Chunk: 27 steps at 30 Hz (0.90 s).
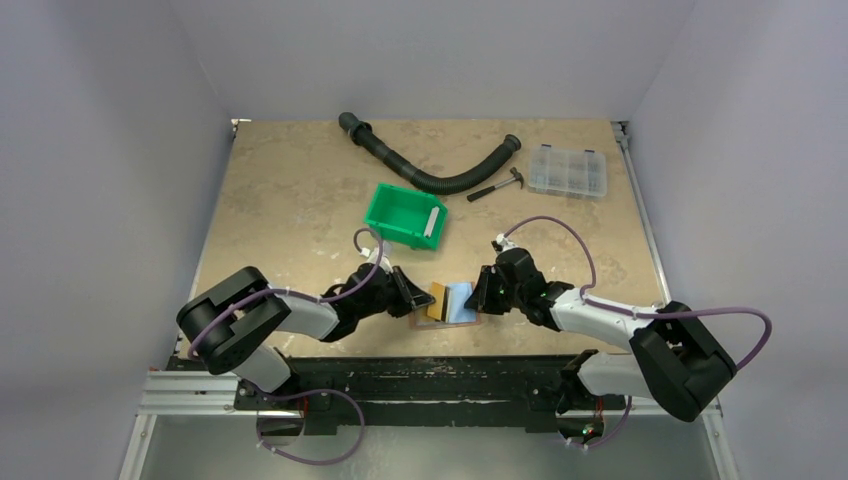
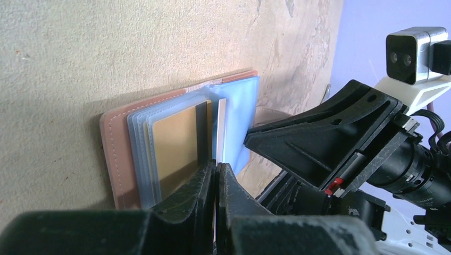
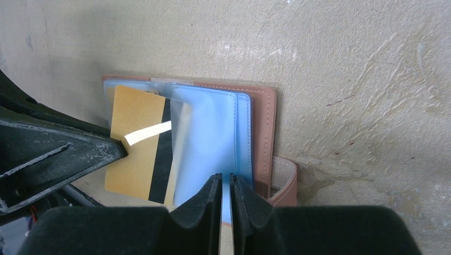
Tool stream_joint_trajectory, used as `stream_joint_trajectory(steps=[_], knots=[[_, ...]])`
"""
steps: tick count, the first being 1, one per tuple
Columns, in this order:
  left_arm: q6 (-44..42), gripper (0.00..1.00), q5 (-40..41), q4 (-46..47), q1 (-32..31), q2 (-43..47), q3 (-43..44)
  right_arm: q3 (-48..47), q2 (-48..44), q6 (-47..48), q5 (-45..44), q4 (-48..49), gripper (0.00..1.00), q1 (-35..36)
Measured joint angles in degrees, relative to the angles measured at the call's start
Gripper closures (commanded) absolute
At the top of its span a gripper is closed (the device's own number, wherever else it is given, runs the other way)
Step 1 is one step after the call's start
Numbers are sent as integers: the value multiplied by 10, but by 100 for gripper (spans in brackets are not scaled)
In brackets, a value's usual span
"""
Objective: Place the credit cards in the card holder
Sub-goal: Insert the credit card into the card holder.
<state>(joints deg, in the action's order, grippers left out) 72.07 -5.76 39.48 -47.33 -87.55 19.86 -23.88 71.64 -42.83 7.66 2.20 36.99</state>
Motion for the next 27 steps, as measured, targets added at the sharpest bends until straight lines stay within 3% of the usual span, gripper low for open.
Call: stream_joint_trajectory(steps=[27], knots=[[19, 100, 33, 140, -18, -63, -32, 0, 0, 0, 0, 1, 82, 0]])
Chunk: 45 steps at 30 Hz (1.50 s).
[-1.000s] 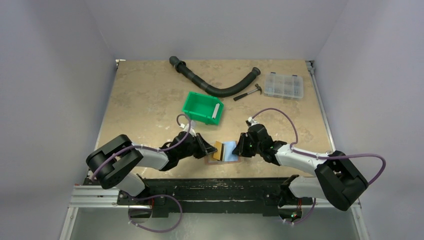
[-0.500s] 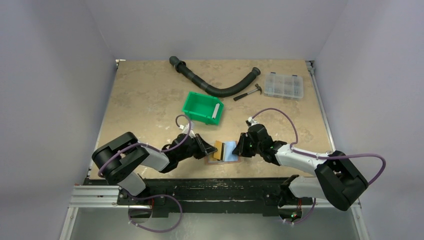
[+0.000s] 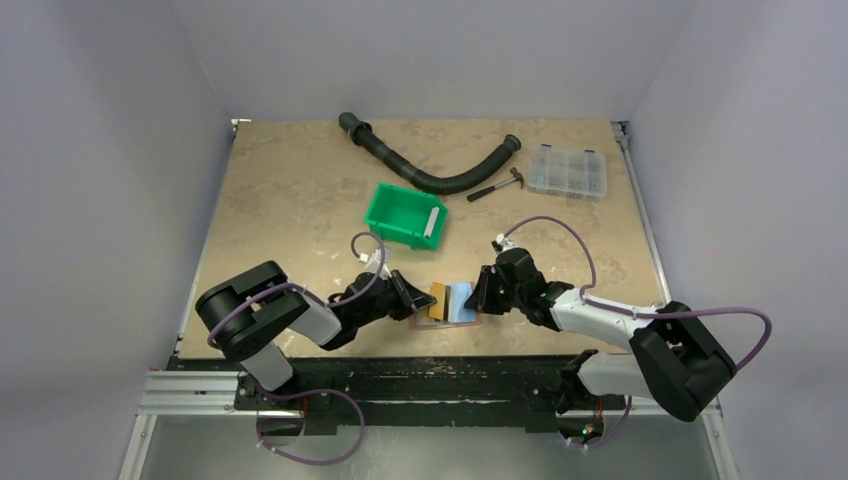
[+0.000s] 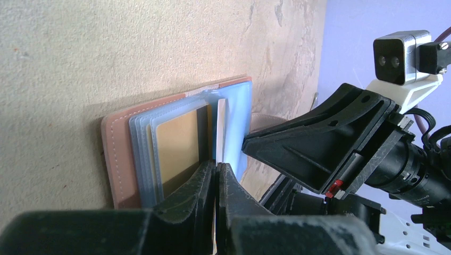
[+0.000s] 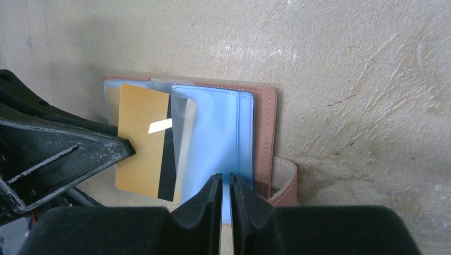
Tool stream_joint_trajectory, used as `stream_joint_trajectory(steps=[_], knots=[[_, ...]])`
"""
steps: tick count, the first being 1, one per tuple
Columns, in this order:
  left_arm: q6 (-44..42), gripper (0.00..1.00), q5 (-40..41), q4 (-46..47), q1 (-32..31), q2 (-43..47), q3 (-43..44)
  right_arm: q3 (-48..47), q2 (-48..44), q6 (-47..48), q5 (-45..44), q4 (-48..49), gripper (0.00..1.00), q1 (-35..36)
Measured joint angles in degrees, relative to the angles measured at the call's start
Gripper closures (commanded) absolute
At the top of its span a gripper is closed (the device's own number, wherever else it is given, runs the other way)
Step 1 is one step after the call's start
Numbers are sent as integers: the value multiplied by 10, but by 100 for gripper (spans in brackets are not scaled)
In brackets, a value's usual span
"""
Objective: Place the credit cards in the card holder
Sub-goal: Insert the credit card into the card holder.
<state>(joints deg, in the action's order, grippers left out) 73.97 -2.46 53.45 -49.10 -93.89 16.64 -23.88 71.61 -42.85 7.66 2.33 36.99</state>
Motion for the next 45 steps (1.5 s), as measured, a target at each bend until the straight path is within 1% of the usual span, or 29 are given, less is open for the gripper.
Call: stream_joint_trajectory(steps=[5, 14, 22, 29, 31, 33, 38, 41, 42, 44, 45], knots=[[11, 100, 14, 34, -2, -7, -16, 0, 0, 0, 0, 0, 82, 0], [51, 100, 36, 129, -17, -64, -35, 0, 0, 0, 0, 0, 82, 0], [60, 100, 75, 140, -40, -69, -35, 0, 0, 0, 0, 0, 82, 0], [78, 100, 118, 209, -70, -122, -35, 1, 0, 0, 4, 3, 82, 0], [80, 100, 132, 212, -79, -127, -34, 2, 0, 0, 5, 5, 82, 0], [76, 100, 146, 200, -89, -121, -28, 3, 0, 0, 6, 6, 82, 0], [53, 100, 168, 82, -105, -65, 9, 8, -4, 0, 8, 12, 82, 0], [49, 100, 171, 44, -107, -61, 26, 11, -6, -1, 9, 15, 82, -1], [49, 97, 170, 35, -107, -63, 30, 12, -7, -2, 9, 16, 81, -1], [47, 85, 165, 11, -107, -64, 46, 14, -10, -3, 9, 15, 80, -1], [42, 80, 160, -22, -107, -63, 65, 14, -13, -3, 8, 11, 80, -1]])
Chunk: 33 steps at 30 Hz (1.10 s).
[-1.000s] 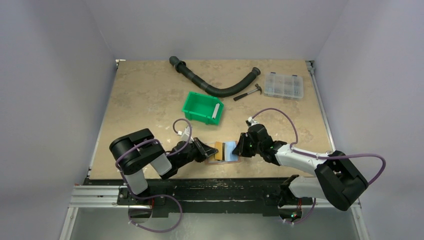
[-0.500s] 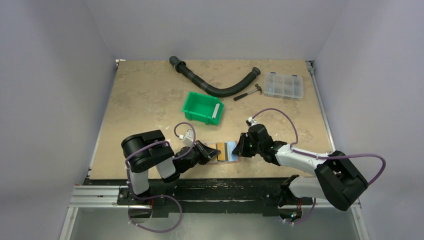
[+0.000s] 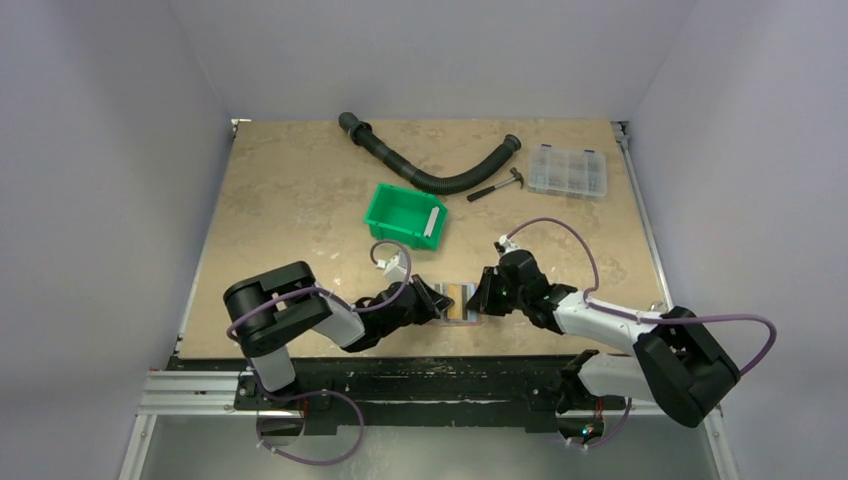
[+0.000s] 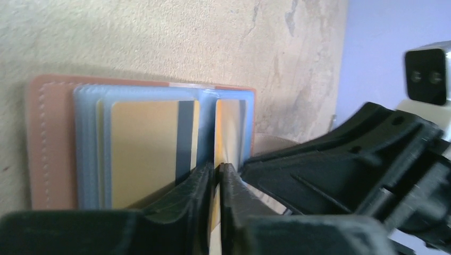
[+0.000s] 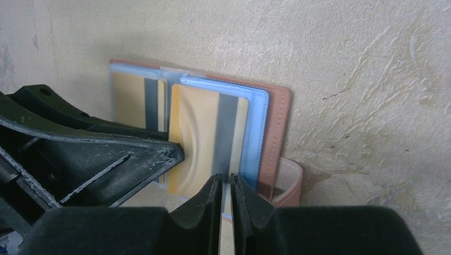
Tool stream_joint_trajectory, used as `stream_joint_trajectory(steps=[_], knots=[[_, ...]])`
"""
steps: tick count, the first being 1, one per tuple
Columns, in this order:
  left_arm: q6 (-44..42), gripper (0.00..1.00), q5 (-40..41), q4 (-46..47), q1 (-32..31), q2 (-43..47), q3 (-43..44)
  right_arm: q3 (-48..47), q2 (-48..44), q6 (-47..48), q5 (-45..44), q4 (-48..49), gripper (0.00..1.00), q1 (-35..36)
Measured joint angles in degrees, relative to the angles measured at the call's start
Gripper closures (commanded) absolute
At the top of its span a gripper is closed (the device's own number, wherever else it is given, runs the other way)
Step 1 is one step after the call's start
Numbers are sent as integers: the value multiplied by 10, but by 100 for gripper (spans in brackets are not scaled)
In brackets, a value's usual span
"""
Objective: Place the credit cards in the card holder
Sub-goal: Insert the credit card into the card holder, then turn over the card slot in the card holder.
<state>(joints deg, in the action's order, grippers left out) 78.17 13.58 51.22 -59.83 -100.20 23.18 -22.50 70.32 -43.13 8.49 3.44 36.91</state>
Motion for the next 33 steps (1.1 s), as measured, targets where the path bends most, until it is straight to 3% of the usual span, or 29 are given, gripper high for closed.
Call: stream_joint_trajectory(steps=[9, 14, 17, 21, 33], knots=[[-77, 47, -15, -289, -3, 66, 123, 2, -57, -4, -5, -53, 77, -1], [-116, 44, -14, -441, -3, 95, 189, 1, -60, -4, -13, -78, 70, -1], [-145, 50, -11, -503, -3, 110, 213, 1, -66, -4, -15, -94, 63, -1], [-180, 73, -30, -527, 5, 108, 219, -4, -74, -6, -14, -101, 62, -1], [-223, 92, -80, -475, 13, 45, 219, -14, -63, -15, 13, -89, 62, -7]])
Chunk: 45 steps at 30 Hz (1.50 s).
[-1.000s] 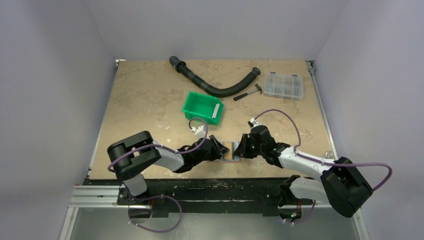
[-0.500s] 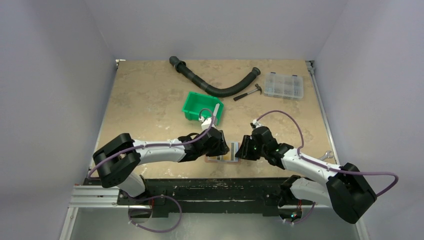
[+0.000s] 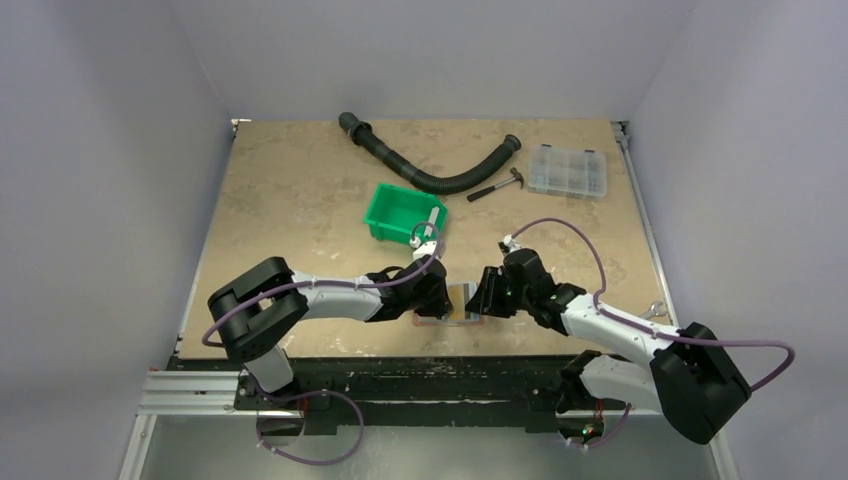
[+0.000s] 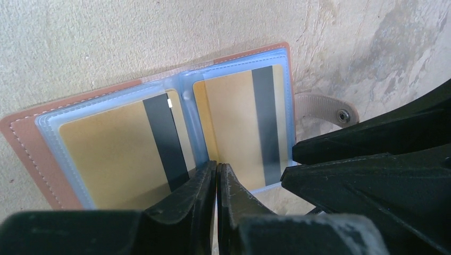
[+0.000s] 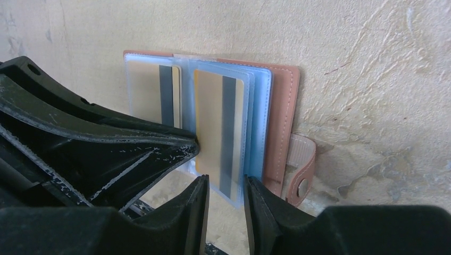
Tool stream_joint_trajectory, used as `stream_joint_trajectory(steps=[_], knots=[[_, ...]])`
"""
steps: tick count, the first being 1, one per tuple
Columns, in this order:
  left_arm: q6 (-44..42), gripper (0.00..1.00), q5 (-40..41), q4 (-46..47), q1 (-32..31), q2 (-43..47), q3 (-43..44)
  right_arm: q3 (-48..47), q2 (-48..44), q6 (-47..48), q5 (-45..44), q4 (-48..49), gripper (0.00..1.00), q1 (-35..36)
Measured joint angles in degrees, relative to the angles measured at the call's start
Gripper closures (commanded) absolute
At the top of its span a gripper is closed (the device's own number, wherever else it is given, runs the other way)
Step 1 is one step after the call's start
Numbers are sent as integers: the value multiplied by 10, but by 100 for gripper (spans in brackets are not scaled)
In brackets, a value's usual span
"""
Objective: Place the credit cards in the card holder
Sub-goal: Turn over the card slot in the card holder.
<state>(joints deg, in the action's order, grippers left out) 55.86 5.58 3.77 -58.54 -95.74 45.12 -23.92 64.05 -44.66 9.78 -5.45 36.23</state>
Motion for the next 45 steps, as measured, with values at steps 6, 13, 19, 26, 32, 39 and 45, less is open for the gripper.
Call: stream_joint_trajectory(steps=[6, 13, 19, 26, 32, 39, 45], knots=[[0, 95, 0, 1, 1, -1, 0, 0, 10, -3, 5, 9, 63, -3], [0, 95, -5, 10, 5, -1, -5, -7, 11, 0, 18, 12, 63, -3], [0, 90, -10, 19, 8, -1, -9, -13, 4, 6, 23, 12, 63, -3], [-31, 63, -10, 17, 8, 38, -22, -14, 3, 7, 68, 59, 62, -4], [-57, 55, 17, -58, 13, 155, -38, -22, 35, 1, 123, 124, 59, -5], [-89, 38, 36, -176, 78, 336, -40, -34, 146, -23, 173, 211, 52, 15], [-148, 17, 30, -216, 166, 314, 37, -42, 221, -66, 247, 308, 42, 36]])
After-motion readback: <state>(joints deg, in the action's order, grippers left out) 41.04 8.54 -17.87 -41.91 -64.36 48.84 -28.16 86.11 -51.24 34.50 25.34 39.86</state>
